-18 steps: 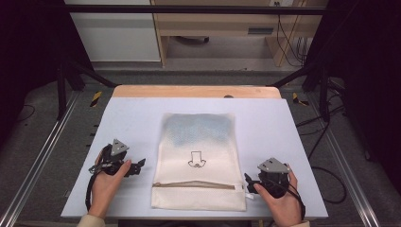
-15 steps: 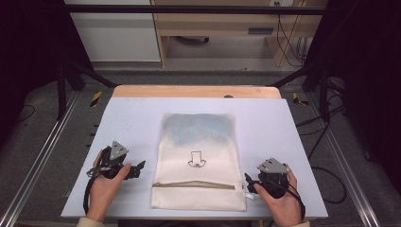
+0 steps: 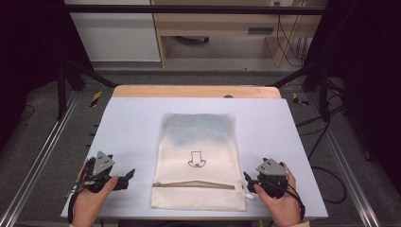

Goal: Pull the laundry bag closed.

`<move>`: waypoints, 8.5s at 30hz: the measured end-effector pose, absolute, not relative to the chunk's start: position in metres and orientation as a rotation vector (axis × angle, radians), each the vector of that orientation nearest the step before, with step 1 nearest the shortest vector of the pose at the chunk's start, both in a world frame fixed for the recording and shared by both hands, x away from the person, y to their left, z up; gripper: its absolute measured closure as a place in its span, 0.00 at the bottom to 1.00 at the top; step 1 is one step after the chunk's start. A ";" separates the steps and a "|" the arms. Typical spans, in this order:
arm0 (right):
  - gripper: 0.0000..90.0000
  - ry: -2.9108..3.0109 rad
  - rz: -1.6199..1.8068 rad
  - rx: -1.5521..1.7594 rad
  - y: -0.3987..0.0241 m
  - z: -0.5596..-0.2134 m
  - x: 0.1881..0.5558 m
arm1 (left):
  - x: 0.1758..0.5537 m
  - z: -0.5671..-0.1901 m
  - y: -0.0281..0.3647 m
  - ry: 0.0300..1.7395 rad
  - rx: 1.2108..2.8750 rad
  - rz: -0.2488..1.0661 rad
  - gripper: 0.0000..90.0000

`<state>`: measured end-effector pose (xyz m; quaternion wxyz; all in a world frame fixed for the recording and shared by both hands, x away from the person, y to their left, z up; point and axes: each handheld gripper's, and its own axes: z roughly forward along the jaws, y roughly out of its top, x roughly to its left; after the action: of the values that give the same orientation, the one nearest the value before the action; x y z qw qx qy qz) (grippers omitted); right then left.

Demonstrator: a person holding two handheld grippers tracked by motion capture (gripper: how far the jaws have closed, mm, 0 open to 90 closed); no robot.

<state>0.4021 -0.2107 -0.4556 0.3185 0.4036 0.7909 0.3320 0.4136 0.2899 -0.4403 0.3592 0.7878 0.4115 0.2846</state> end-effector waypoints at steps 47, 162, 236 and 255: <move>0.61 2.453 0.859 0.699 -0.081 -0.404 0.424 | 0.419 -0.447 0.293 1.152 2.044 0.685 0.07; 0.81 2.881 0.961 0.350 0.066 -0.448 0.441 | 0.425 -0.444 0.310 1.186 2.027 0.646 0.08; 0.91 3.020 0.739 0.254 0.072 -0.409 0.452 | 0.394 -0.453 0.246 0.951 2.060 0.240 0.19; 0.91 3.001 0.781 0.253 0.067 -0.398 0.452 | 0.402 -0.463 0.228 0.930 2.062 0.139 0.40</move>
<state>0.4519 0.0672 -0.3976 0.0152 0.0814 0.9645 0.2509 0.4016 0.2280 -0.4625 0.4235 0.8242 0.3718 0.0554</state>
